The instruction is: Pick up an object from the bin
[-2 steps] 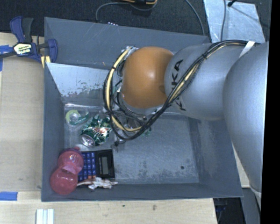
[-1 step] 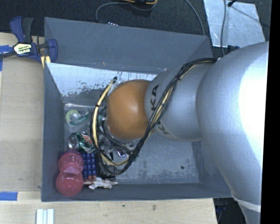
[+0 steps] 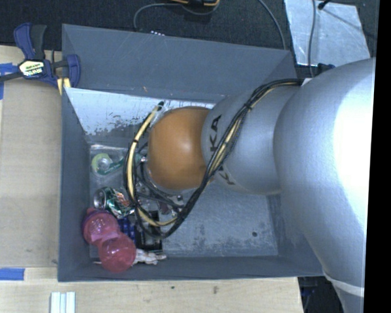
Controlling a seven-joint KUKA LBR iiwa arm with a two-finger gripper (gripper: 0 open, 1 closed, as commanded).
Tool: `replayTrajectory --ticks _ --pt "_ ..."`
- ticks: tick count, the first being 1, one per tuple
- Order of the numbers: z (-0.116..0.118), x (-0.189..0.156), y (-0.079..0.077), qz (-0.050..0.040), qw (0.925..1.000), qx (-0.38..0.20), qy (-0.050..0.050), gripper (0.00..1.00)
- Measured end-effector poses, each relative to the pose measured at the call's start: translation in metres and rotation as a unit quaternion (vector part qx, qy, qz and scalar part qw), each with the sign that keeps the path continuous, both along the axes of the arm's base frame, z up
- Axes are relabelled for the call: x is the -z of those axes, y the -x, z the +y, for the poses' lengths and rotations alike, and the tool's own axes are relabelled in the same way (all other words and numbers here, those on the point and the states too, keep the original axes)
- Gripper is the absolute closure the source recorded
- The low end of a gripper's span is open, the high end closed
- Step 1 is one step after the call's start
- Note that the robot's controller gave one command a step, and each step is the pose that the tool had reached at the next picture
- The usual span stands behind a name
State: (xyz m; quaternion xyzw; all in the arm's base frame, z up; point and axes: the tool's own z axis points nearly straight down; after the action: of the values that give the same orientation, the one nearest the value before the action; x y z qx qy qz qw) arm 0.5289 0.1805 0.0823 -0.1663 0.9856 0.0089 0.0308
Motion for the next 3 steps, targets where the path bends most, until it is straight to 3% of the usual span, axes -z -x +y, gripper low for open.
replayTrajectory --ticks 3 --pt "-0.0022 -0.0094 0.0 0.0018 1.0 0.003 0.001 1.0"
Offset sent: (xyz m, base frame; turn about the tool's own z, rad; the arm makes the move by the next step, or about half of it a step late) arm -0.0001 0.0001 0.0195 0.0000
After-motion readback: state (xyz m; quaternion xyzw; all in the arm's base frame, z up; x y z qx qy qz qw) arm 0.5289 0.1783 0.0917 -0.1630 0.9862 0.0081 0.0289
